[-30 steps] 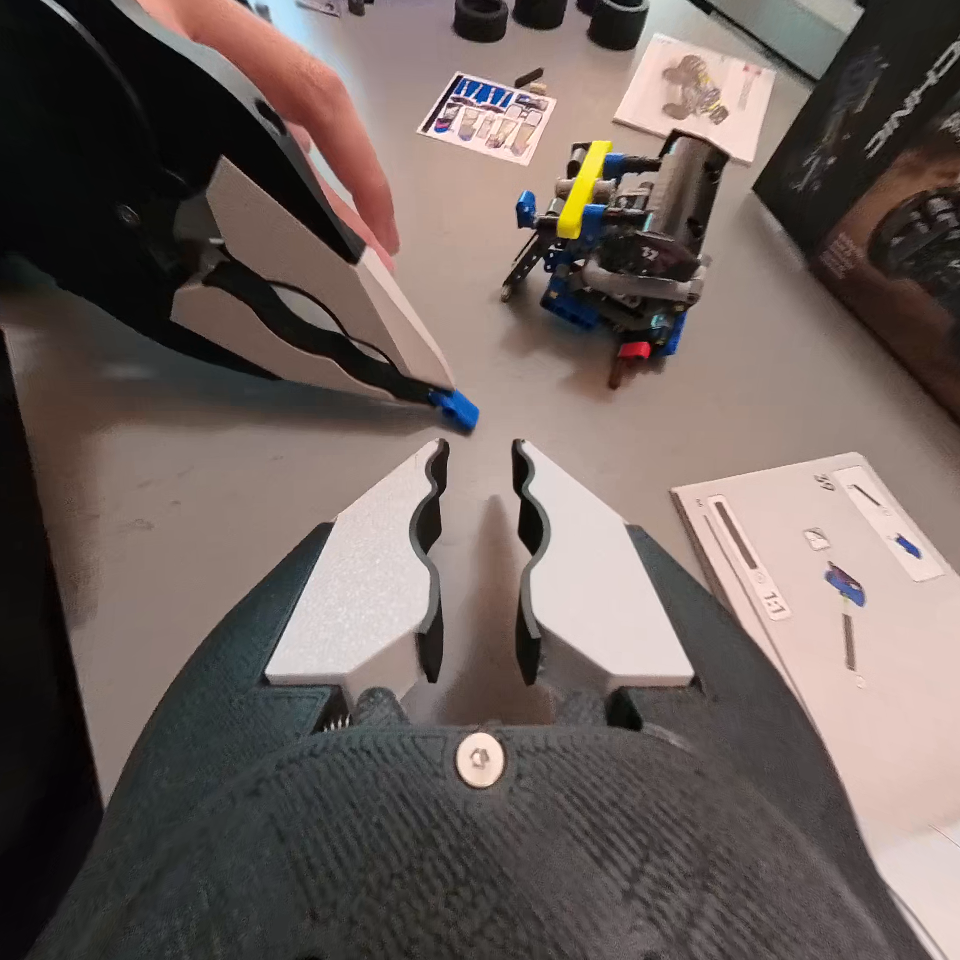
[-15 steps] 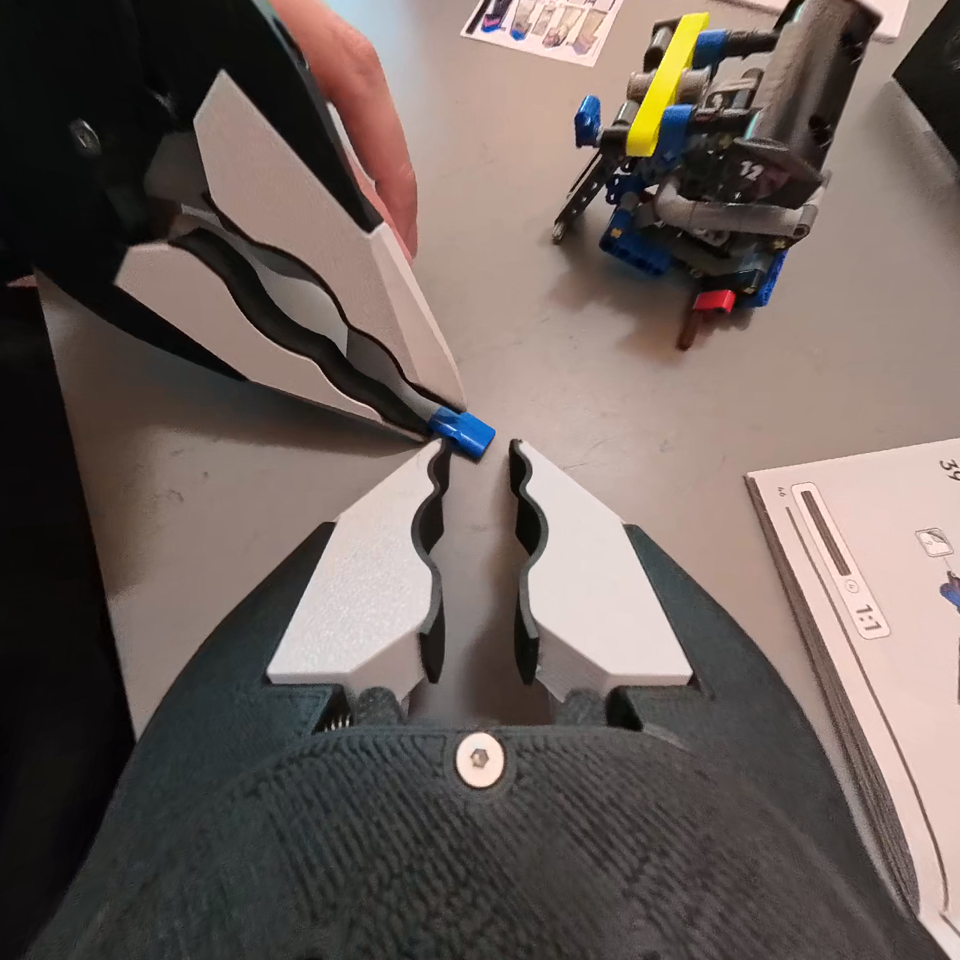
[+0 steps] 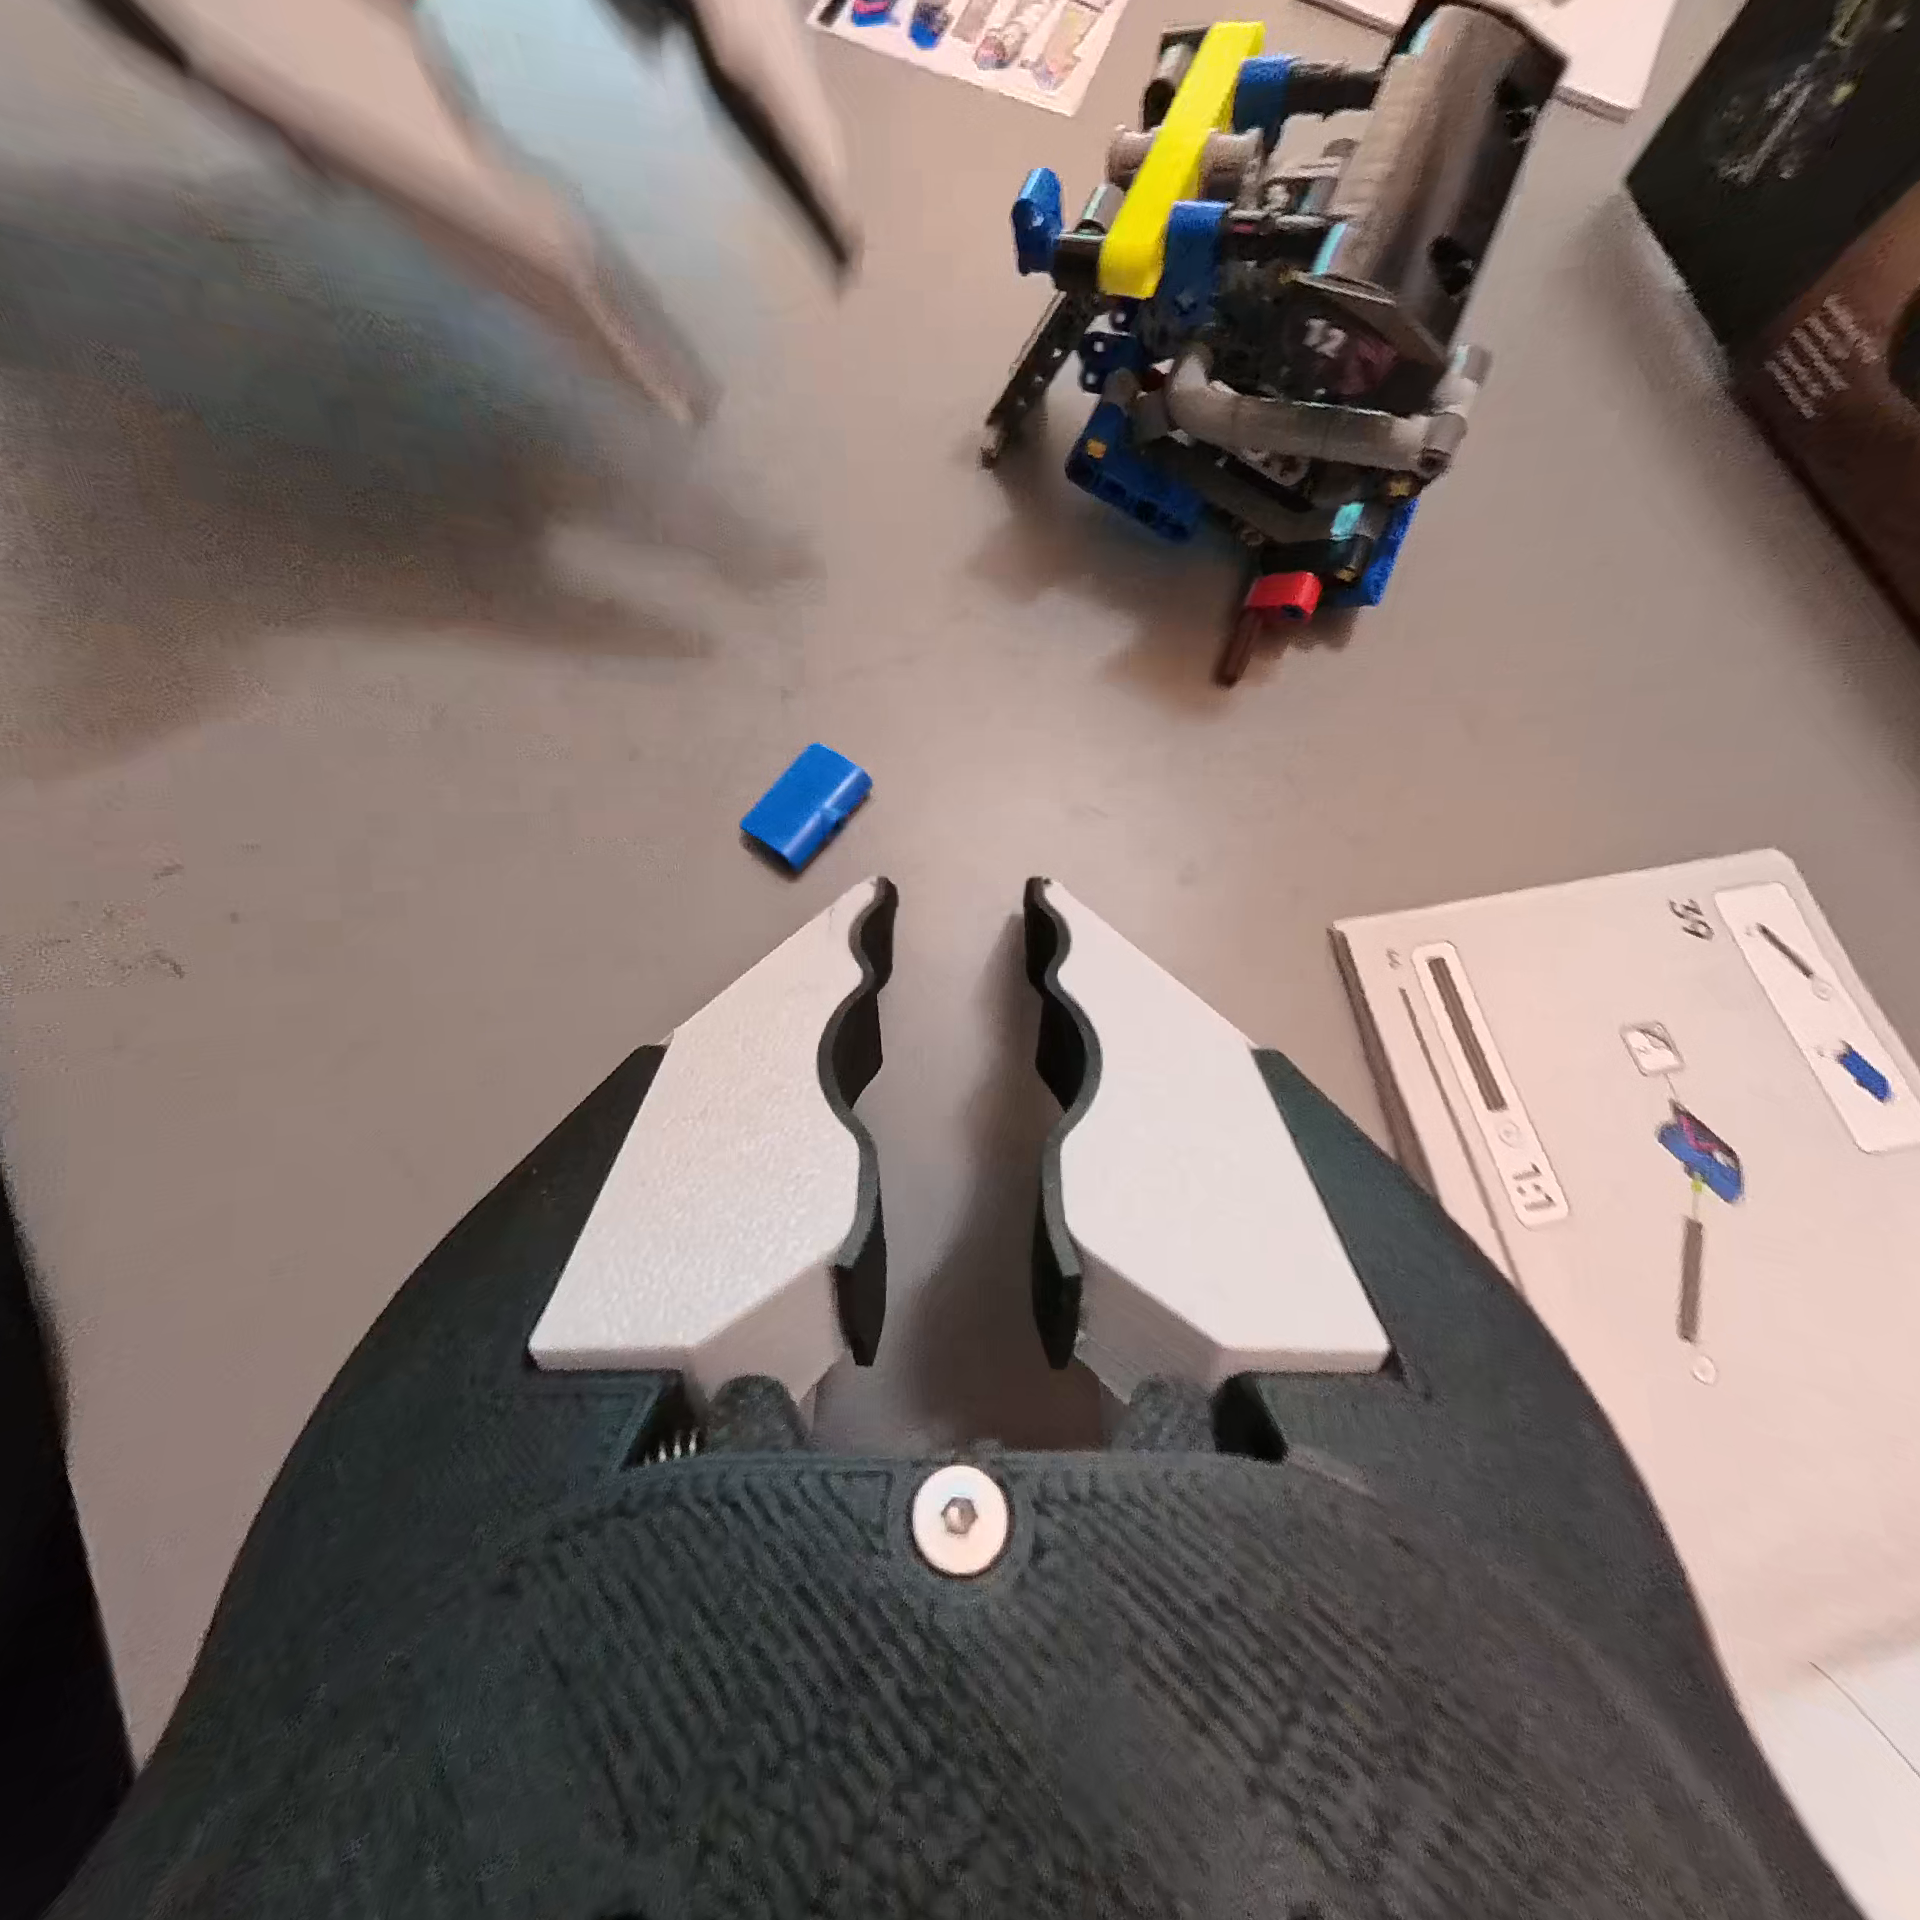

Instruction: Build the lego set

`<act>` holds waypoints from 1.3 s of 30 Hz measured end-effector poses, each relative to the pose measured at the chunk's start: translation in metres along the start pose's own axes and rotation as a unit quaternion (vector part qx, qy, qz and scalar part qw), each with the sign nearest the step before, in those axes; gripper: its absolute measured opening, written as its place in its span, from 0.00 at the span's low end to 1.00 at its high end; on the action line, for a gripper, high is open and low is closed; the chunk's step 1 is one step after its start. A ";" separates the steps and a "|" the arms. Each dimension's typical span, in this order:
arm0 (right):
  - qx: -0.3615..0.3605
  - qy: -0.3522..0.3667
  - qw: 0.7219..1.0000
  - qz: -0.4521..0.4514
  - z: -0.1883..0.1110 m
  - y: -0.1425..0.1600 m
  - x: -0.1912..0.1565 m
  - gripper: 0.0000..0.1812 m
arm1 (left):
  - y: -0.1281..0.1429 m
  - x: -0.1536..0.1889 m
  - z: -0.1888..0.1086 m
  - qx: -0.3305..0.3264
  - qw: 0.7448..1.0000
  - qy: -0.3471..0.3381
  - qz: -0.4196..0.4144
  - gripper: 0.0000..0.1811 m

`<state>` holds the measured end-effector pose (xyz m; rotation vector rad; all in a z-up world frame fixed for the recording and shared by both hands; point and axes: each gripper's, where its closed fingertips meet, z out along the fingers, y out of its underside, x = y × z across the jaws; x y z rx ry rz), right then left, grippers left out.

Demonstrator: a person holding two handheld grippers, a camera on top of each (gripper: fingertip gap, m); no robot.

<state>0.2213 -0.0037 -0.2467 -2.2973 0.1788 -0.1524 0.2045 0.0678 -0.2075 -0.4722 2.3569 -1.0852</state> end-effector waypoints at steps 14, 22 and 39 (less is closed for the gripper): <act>0.016 0.083 0.995 0.061 -0.045 0.029 0.029 0.10 | 0.154 -0.135 -0.056 -0.180 0.942 -0.106 -0.263 0.10; 0.017 0.092 0.994 0.062 -0.040 0.031 0.041 0.09 | 0.141 -0.107 -0.052 -0.217 0.940 -0.060 -0.256 0.08; 0.010 0.098 0.994 0.055 -0.046 0.033 0.037 0.10 | 0.150 -0.109 -0.058 -0.256 0.934 -0.022 -0.247 0.38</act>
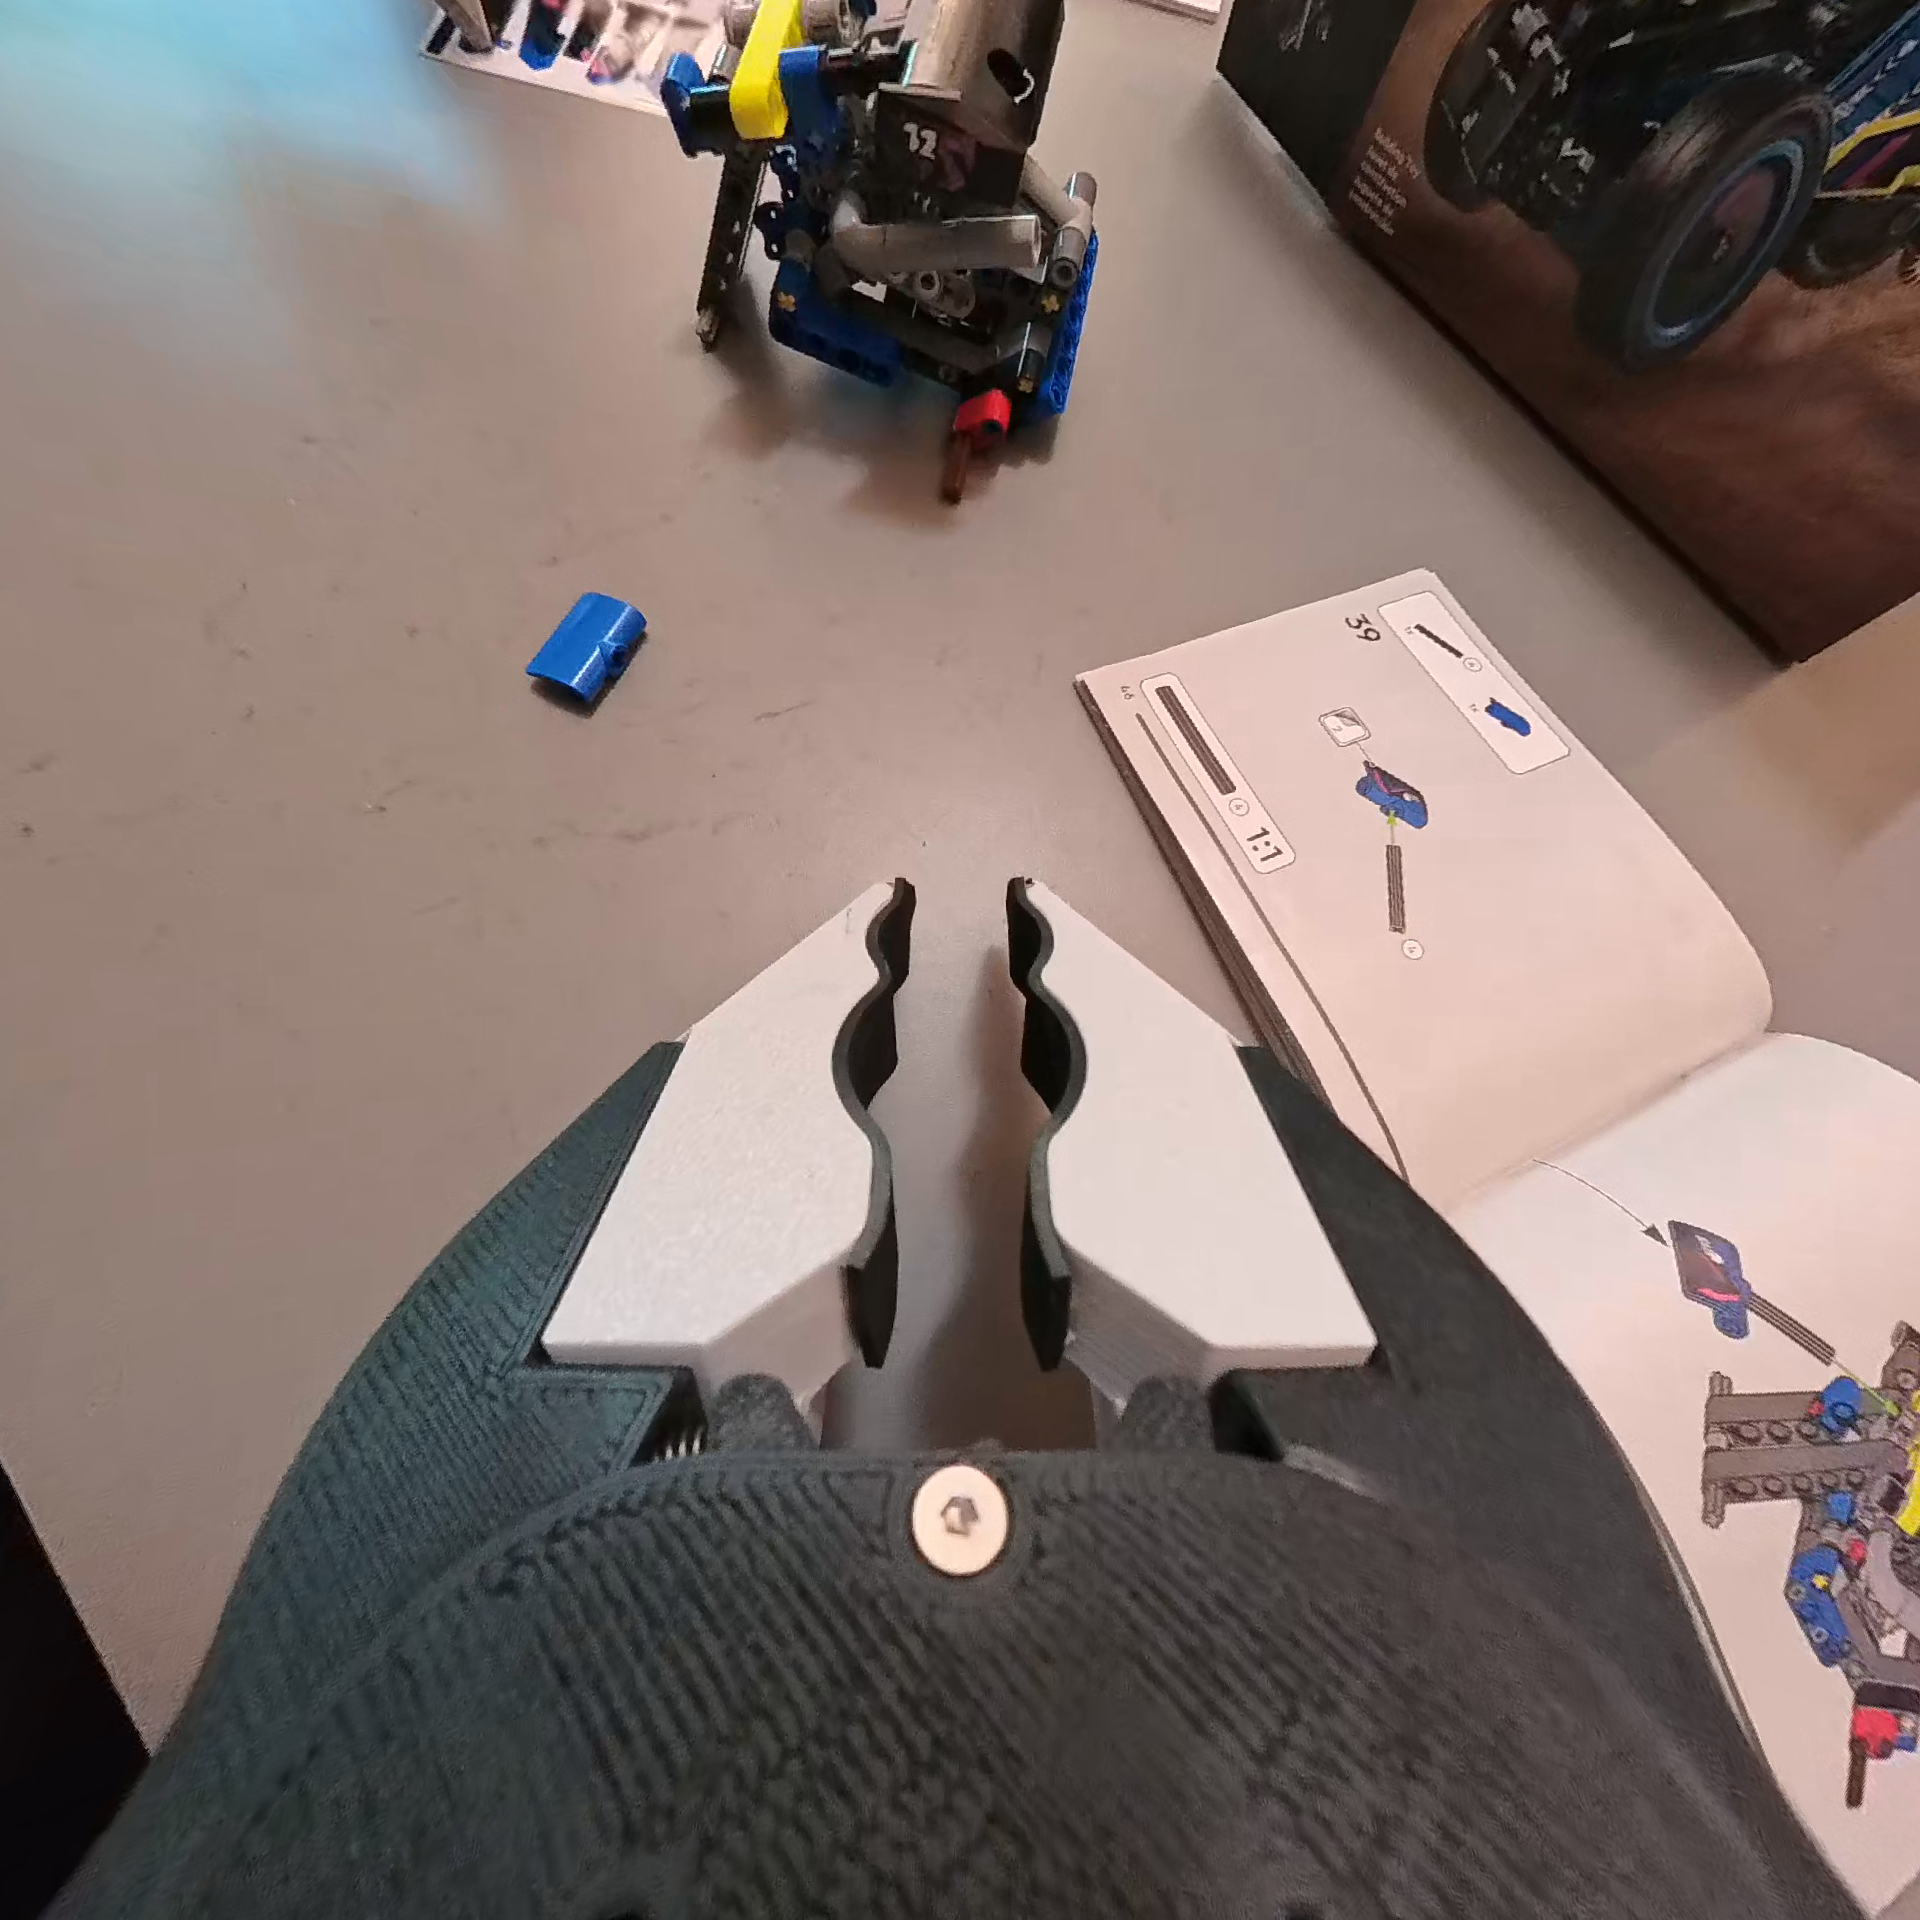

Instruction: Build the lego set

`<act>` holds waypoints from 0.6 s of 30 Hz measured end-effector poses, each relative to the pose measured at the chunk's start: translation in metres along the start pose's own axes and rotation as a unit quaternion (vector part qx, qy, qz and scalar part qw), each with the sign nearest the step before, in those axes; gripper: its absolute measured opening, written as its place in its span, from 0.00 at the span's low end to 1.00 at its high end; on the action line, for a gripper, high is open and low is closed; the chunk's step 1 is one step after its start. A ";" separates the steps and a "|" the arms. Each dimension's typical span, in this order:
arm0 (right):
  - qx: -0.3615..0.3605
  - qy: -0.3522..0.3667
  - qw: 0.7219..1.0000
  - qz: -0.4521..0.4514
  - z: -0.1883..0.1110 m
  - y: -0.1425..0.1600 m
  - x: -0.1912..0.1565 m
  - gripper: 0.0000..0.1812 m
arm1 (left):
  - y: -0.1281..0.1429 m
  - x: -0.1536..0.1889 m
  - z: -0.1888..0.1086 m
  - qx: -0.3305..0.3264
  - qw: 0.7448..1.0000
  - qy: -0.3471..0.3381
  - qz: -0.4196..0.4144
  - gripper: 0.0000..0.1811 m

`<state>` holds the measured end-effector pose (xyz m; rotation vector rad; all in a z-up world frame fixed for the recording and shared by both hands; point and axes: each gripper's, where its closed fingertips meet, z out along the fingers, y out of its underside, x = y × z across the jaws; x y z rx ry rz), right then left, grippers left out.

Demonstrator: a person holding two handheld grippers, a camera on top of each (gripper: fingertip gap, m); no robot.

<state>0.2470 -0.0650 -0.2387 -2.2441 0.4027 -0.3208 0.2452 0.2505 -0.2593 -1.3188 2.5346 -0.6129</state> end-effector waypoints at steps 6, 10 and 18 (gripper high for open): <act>-0.003 -0.001 1.000 0.000 0.004 -0.001 -0.002 0.10 | -0.004 0.017 0.000 0.021 1.000 0.006 0.008 0.21; -0.011 0.001 1.000 -0.003 0.004 0.000 -0.002 0.10 | -0.003 0.019 -0.001 0.031 0.999 0.009 0.000 0.25; -0.008 0.009 1.000 0.000 0.000 -0.002 -0.003 0.10 | -0.002 0.007 0.003 0.035 0.999 -0.007 -0.018 0.49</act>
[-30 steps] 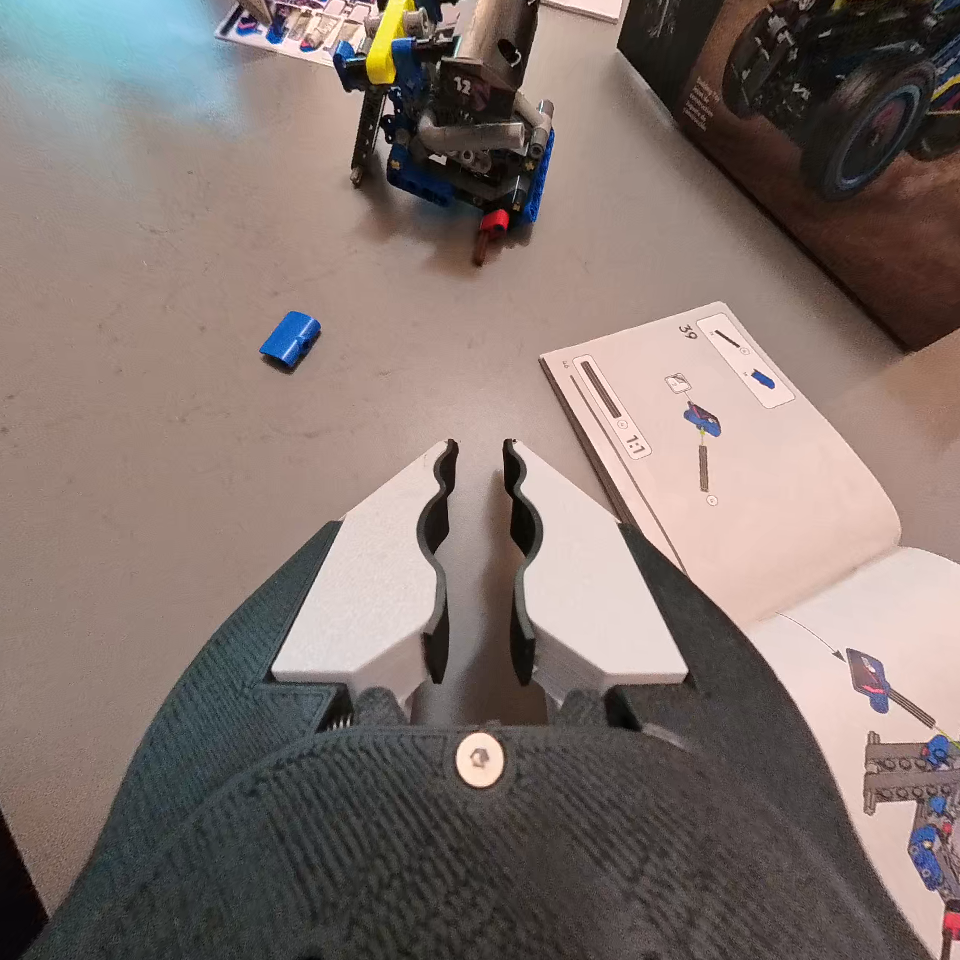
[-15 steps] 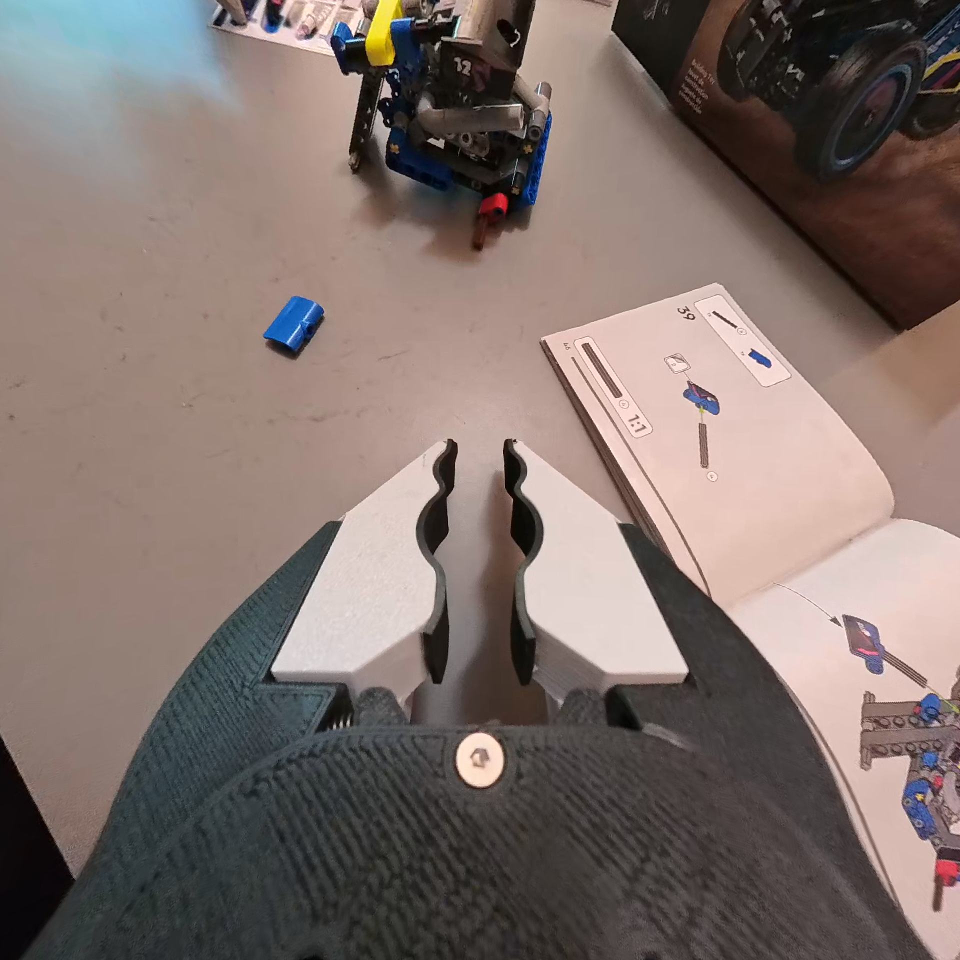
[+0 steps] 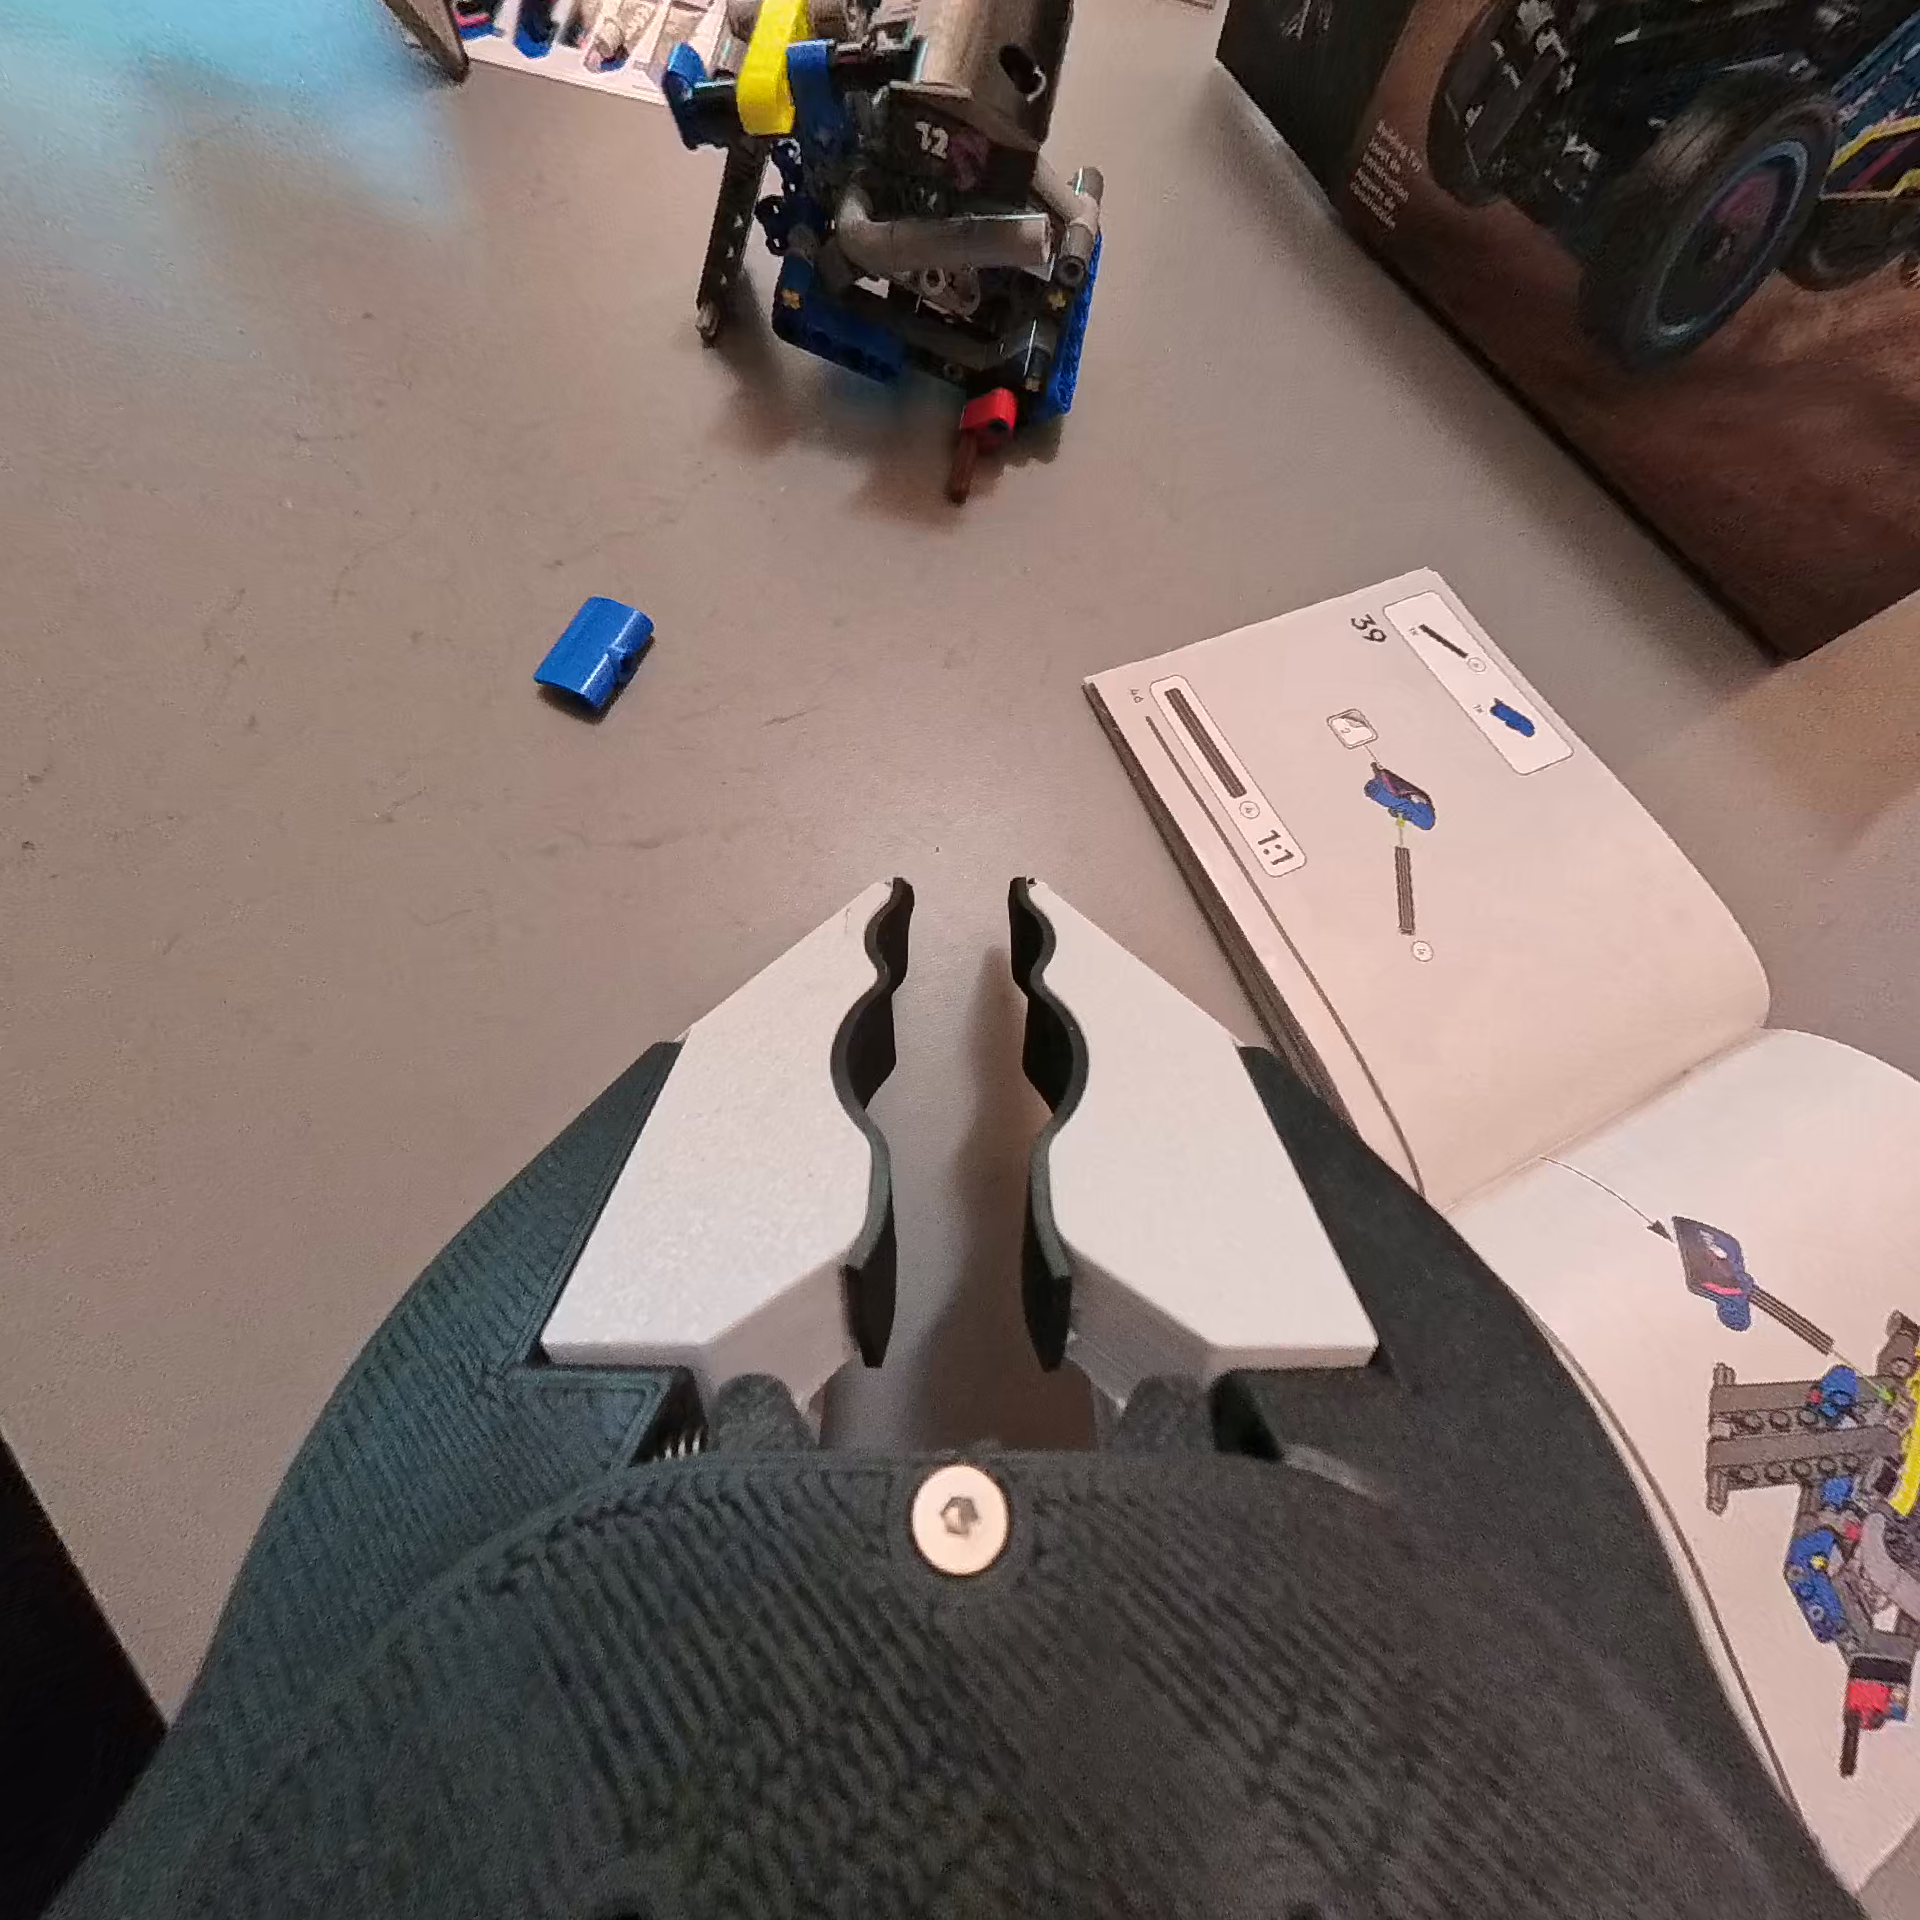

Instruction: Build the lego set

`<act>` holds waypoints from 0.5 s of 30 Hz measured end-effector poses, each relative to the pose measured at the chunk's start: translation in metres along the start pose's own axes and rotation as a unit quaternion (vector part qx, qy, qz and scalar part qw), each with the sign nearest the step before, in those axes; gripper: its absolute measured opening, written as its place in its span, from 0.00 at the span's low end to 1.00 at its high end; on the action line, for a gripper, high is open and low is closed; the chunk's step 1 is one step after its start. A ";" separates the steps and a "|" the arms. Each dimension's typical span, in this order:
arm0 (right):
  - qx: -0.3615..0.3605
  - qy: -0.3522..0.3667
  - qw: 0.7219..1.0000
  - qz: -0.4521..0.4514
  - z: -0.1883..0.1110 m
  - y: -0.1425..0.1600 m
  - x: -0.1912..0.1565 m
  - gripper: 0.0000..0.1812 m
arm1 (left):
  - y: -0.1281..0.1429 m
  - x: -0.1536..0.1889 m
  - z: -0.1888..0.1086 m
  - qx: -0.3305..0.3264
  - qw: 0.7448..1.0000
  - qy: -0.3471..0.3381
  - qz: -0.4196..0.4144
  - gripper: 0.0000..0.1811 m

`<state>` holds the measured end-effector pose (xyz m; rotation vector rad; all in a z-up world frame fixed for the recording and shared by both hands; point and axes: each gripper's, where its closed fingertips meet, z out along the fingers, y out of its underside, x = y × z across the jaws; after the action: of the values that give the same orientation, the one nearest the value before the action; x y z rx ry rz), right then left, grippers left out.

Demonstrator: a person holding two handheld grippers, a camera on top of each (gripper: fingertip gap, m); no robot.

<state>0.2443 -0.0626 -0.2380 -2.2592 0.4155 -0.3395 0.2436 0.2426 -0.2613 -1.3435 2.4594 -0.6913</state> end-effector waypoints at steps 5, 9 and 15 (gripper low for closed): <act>-0.001 0.002 1.000 0.001 0.001 0.000 0.000 0.10 | -0.002 0.004 -0.001 0.003 1.000 0.001 0.001 0.38; -0.003 0.000 1.000 0.000 0.002 0.000 0.000 0.10 | -0.002 0.006 -0.002 0.006 1.000 -0.004 0.009 0.34; -0.007 0.004 1.000 0.001 0.000 0.002 0.002 0.11 | -0.005 0.013 -0.007 0.014 0.998 -0.014 0.052 0.26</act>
<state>0.2458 -0.0652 -0.2390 -2.2709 0.4257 -0.3463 0.2369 0.2310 -0.2520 -1.1976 2.4677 -0.6752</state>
